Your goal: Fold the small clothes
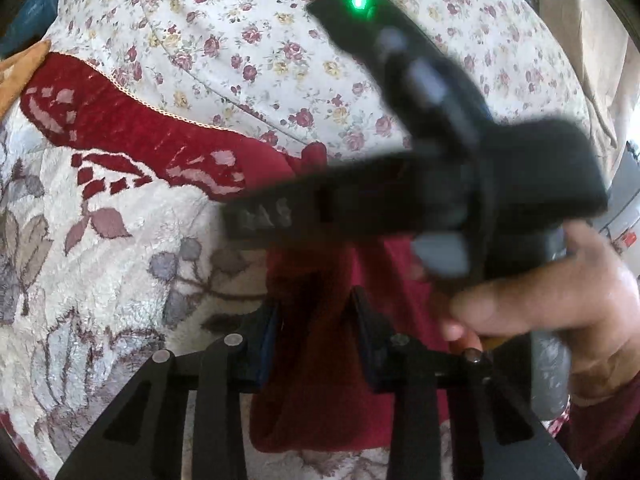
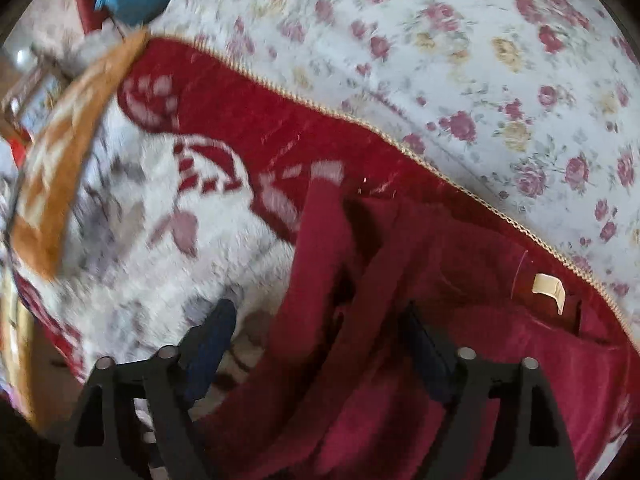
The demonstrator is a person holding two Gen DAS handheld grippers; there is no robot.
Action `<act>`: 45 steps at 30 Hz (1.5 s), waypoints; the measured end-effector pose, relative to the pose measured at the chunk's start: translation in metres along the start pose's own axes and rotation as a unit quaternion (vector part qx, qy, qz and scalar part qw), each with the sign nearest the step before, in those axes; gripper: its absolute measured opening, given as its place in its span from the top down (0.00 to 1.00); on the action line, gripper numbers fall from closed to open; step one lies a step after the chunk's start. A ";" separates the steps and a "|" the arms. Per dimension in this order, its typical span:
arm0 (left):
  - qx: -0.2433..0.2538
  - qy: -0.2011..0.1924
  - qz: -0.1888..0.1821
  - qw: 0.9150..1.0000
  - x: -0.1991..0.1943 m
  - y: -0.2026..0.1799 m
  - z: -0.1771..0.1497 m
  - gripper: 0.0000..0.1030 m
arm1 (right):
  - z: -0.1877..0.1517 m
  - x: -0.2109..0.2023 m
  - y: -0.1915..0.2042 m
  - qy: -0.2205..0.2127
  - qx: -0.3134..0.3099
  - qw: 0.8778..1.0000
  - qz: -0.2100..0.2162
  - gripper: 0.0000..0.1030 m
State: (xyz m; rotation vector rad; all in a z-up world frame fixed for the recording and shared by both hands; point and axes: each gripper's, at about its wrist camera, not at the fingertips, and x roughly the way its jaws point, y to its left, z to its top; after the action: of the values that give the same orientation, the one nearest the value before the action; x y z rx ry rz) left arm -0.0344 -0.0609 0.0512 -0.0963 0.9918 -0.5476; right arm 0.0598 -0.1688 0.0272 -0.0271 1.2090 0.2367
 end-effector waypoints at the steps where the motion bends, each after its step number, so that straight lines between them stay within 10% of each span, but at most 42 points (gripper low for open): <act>1: 0.002 0.000 0.006 1.000 0.000 0.000 0.000 0.68 | -0.003 0.000 -0.003 -0.006 0.001 1.000 -0.012 0.56; 18: 0.041 -0.024 0.040 0.998 -0.014 -0.008 -0.007 0.24 | -0.021 -0.013 -0.028 -0.049 0.054 0.996 0.044 0.61; 27: 0.024 0.005 0.059 0.998 -0.005 0.006 -0.019 0.20 | -0.025 -0.015 -0.034 -0.058 0.075 0.994 0.059 0.61; 32: 0.010 0.029 0.018 0.999 0.002 0.000 -0.019 0.77 | -0.029 -0.024 -0.035 -0.079 0.076 0.992 0.070 0.70; 45: 0.064 -0.007 -0.075 0.995 -0.026 -0.100 -0.008 0.83 | -0.071 -0.116 -0.127 -0.143 0.131 0.973 0.124 0.74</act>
State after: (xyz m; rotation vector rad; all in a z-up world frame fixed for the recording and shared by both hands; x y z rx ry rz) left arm -0.0912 -0.1336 0.0991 -0.0603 0.9370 -0.7457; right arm -0.0198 -0.3226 0.0963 0.3790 0.9460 0.2860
